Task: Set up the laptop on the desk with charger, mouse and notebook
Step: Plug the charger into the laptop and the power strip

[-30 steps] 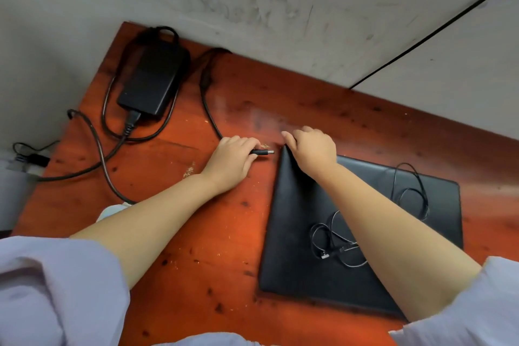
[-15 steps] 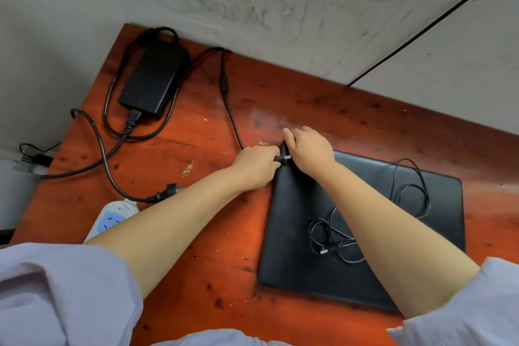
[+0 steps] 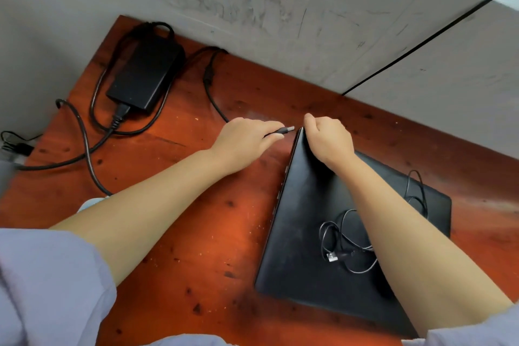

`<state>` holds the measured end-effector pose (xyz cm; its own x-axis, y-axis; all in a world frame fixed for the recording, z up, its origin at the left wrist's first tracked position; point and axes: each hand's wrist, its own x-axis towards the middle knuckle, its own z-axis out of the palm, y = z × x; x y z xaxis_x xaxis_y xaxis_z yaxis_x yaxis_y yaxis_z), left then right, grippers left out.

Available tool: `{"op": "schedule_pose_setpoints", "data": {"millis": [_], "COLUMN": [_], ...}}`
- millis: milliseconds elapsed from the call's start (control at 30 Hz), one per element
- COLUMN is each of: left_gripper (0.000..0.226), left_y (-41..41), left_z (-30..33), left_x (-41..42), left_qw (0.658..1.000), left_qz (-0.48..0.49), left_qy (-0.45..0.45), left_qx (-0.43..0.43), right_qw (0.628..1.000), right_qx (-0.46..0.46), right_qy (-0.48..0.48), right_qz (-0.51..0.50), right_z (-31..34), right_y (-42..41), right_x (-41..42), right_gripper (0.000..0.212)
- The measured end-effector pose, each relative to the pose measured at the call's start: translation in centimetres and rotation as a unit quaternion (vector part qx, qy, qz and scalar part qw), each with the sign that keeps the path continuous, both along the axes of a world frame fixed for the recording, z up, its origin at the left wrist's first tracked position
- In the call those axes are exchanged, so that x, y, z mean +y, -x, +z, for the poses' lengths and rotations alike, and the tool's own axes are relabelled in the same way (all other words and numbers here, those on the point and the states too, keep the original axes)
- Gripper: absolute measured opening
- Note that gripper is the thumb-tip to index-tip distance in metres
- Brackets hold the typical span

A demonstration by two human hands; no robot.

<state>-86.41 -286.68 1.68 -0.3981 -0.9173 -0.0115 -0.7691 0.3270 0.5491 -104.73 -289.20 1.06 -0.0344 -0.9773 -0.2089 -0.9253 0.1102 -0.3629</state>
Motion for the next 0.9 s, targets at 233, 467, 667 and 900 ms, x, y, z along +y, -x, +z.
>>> {"op": "schedule_pose_setpoints", "data": {"millis": [233, 467, 667, 900], "left_gripper": [0.018, 0.013, 0.015, 0.020], "left_y": [-1.2, 0.3, 0.6, 0.8], "left_z": [1.8, 4.8, 5.0, 4.8], "left_x": [-0.4, -1.6, -1.9, -2.2], "left_qw": [0.991, 0.978, 0.982, 0.983], "left_qz": [-0.077, -0.087, -0.090, -0.072], "left_qy": [-0.094, -0.120, -0.085, -0.089], "left_qx": [0.062, 0.149, 0.146, 0.141], "right_qw": [0.997, 0.994, 0.990, 0.989], "right_qx": [-0.056, -0.095, -0.125, -0.133], "right_qy": [0.021, 0.027, 0.030, 0.045], "right_qz": [-0.040, -0.051, -0.058, -0.055], "right_z": [2.8, 4.1, 4.6, 4.9], "right_y": [1.8, 2.5, 2.9, 2.8], "right_x": [-0.3, -0.4, -0.2, 0.1], "right_gripper": [0.041, 0.039, 0.040, 0.035]}}
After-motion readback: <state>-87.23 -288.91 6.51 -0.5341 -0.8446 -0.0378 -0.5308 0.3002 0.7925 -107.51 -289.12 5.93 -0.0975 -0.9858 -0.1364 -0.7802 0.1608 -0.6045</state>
